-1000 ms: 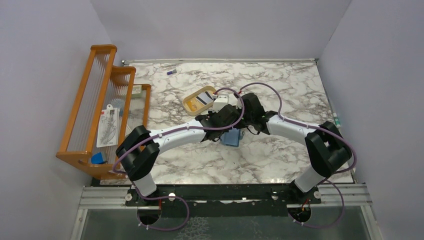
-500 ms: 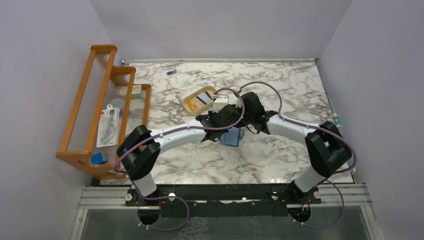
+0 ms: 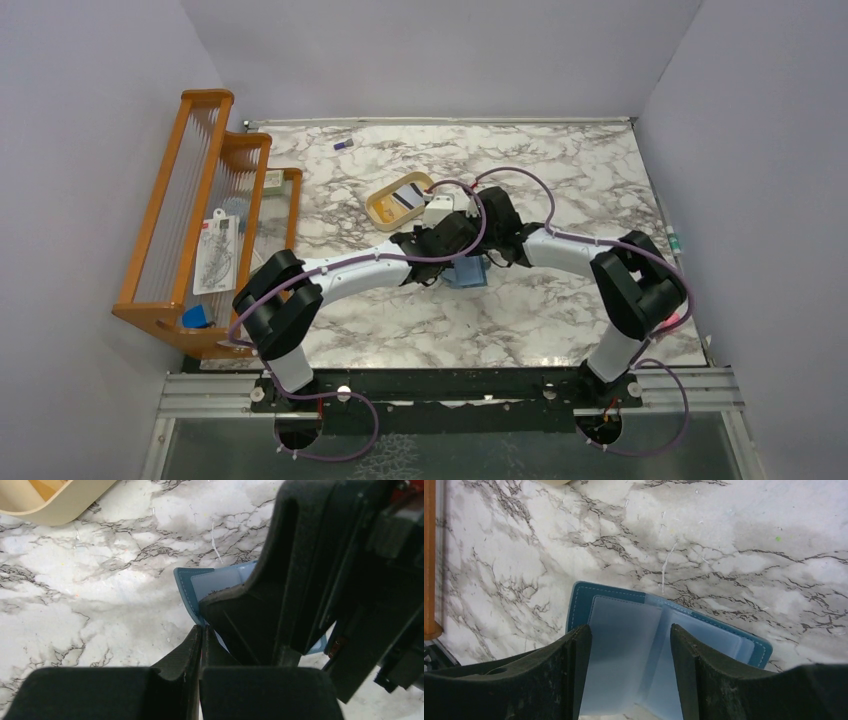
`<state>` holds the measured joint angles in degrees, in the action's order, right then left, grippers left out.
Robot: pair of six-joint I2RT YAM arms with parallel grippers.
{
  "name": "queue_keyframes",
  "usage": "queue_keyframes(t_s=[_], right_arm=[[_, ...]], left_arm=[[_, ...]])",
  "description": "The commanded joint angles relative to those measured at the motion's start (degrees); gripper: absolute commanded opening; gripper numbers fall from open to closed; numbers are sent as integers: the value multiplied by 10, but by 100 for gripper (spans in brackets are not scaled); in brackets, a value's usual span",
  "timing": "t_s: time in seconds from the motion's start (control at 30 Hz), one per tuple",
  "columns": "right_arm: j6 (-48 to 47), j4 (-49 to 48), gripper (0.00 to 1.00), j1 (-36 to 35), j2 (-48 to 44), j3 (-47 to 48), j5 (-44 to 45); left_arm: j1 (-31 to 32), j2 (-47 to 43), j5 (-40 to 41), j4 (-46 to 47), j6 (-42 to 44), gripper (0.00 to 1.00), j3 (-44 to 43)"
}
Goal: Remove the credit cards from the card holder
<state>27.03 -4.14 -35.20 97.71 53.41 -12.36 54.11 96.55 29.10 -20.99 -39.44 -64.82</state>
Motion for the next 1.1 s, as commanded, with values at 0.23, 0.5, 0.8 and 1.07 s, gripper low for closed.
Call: queue_keyframes(t_s=[0.23,0.5,0.8,1.07], right_arm=[[-31,23,64,-16,28,17,16],[-81,99,65,-15,-10,13,80],[-122,170,66,-15,-19,31,197],[-114,219,69,-15,-55,62,304]], left_arm=[[1,-30,-20,48,5,0,9],[-9,-48,-9,47,19,0,13],[-15,-58,-9,47,25,0,21],[-16,-60,-12,47,30,0,25]])
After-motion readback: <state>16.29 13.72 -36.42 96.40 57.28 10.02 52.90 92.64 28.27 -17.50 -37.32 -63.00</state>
